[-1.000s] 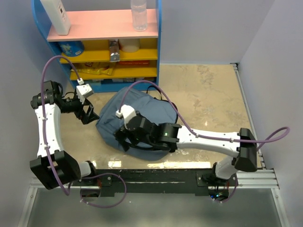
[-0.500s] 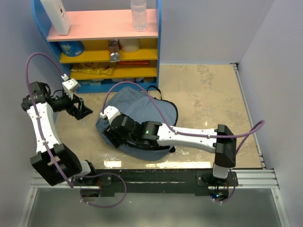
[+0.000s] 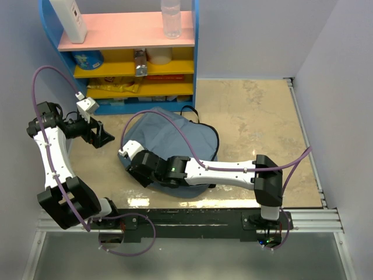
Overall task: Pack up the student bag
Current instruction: Zip the student bag at the center of the board.
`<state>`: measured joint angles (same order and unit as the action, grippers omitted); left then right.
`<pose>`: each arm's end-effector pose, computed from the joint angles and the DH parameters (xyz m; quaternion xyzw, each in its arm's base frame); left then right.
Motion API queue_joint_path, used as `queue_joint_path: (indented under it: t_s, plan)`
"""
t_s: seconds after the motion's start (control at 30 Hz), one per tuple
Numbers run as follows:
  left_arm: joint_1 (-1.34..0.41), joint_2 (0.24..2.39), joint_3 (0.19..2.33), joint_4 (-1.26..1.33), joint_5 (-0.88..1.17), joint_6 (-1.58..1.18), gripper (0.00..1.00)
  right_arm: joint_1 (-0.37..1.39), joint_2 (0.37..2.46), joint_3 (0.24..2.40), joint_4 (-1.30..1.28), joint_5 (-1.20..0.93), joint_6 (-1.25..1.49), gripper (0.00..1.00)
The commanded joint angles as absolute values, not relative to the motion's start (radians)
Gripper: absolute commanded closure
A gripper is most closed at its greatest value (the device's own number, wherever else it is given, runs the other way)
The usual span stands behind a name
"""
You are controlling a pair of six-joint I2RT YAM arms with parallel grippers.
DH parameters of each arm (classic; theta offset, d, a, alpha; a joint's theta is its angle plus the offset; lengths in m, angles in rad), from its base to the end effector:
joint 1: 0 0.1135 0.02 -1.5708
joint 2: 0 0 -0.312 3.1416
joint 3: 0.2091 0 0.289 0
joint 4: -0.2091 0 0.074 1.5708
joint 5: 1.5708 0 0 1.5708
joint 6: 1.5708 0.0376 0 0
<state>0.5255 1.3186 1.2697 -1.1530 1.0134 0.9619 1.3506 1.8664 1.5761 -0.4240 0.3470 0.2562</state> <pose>0.2421 0.1035 0.3742 0.2730 0.8199 -0.2425 0.4410 0.1177 0.4671 0.3169 -0.4050 0.8025 0.1854 0.3970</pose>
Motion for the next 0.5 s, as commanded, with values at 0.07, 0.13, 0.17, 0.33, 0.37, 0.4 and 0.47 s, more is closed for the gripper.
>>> queue_joint_path:
  t_s: [0.07,0.13,0.17,0.33,0.37,0.4,0.47]
  plan:
    - [0.537,1.296,1.272,-1.164,1.046,0.992,0.00,1.359,1.882,1.578,-0.394,0.425,0.235,0.48]
    - [0.535,1.296,1.273,-1.166,1.048,0.994,0.00,1.362,1.890,1.572,-0.388,0.434,0.233,0.50]
    - [0.535,1.296,1.273,-1.166,1.048,0.996,0.00,1.362,1.894,1.571,-0.387,0.433,0.236,0.51]
    - [0.535,1.296,1.267,-1.172,1.049,1.000,0.00,1.364,1.905,1.559,-0.357,0.425,0.244,0.52]
    - [0.535,1.296,1.267,-1.173,1.051,1.006,0.00,1.364,1.911,1.559,-0.356,0.426,0.245,0.52]
    - [0.535,1.296,1.266,-1.173,1.051,1.006,0.00,1.364,1.914,1.559,-0.351,0.426,0.245,0.53]
    - [0.535,1.296,1.266,-1.172,1.048,1.008,0.00,1.365,1.917,1.559,-0.345,0.428,0.245,0.53]
